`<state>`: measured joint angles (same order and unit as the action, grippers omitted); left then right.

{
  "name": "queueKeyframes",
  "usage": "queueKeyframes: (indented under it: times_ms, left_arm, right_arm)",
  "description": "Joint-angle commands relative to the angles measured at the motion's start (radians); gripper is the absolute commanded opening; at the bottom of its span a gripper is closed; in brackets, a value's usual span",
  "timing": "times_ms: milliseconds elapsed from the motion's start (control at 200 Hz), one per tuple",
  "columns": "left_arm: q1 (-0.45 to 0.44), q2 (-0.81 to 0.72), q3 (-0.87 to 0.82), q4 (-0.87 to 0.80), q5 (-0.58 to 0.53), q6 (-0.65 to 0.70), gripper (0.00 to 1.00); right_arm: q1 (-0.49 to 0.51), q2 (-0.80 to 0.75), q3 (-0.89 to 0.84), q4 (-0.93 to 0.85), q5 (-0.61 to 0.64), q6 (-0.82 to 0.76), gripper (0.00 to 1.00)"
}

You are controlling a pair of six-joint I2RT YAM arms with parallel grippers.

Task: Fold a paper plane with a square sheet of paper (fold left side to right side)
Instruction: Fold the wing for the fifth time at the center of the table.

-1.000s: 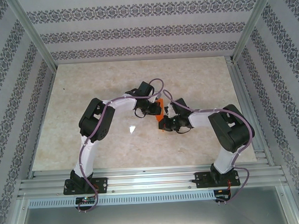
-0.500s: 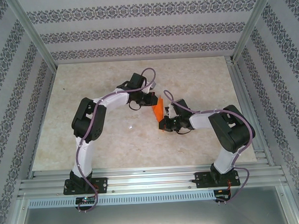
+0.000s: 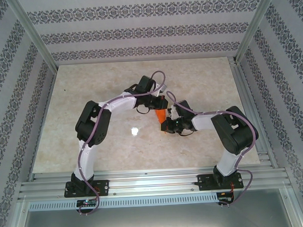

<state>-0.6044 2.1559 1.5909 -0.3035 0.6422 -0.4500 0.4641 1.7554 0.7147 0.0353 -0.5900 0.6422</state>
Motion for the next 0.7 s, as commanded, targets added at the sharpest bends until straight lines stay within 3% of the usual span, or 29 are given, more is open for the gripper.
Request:
queueKeyframes:
  times_ms: [0, 325, 694]
  left_arm:
    - [-0.007, 0.065, 0.013, -0.04, -0.042, 0.027, 0.0]
    - [0.001, 0.114, -0.015, 0.013, -0.048, 0.016, 0.0]
    - [0.041, 0.2, 0.108, -0.104, -0.137, 0.106, 0.0]
  right_arm:
    - [0.006, 0.084, -0.049, -0.16, 0.128, -0.018, 0.02]
    - [0.006, 0.085, -0.05, -0.163, 0.128, -0.016, 0.02]
    - [0.011, 0.093, -0.037, -0.216, 0.152, -0.033, 0.02]
